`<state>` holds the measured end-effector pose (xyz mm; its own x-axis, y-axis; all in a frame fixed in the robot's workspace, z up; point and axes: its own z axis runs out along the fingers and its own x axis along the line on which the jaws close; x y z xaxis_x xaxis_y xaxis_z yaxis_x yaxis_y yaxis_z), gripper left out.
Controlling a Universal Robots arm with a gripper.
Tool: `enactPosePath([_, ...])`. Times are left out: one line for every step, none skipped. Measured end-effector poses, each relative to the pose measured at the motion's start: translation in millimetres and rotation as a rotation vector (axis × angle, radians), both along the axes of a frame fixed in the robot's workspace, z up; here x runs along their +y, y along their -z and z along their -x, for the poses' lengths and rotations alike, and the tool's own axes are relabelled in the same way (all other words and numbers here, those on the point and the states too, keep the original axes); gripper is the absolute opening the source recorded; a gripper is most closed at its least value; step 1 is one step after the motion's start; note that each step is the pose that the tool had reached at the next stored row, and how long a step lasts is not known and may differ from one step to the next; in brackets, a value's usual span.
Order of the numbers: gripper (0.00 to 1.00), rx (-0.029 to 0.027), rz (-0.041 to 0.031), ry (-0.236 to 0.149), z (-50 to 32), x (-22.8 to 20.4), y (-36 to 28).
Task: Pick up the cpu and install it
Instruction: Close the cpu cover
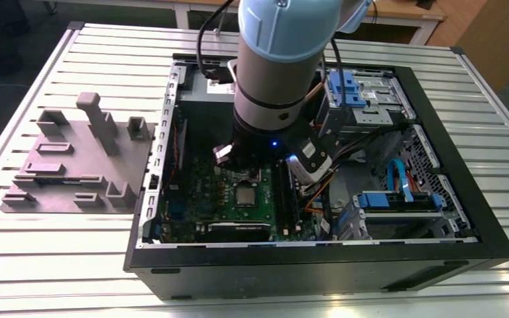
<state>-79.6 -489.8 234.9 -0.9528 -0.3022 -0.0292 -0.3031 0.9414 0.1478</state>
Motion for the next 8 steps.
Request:
enactPosePath([0.1,0.0,-0.0069,-0.006,0.0,0.0,0.0])
enactPosePath([0.1,0.0002,-0.0084,-0.016,0.0,0.1,0.0])
enactPosePath([0.1,0.0002,-0.0086,-0.033,0.0,0.1,0.1])
enactPosePath([0.1,0.0004,-0.0084,-0.051,0.0,0.0,0.2])
enactPosePath([0.1,0.0004,-0.0085,-0.069,0.0,0.0,0.3])
enactPosePath([0.1,0.0005,-0.0085,-0.088,0.0,0.0,0.4])
enactPosePath([0.1,0.0006,-0.0085,-0.106,0.0,0.0,0.6])
enactPosePath([0.1,0.0007,-0.0084,-0.124,0.0,0.0,0.6])
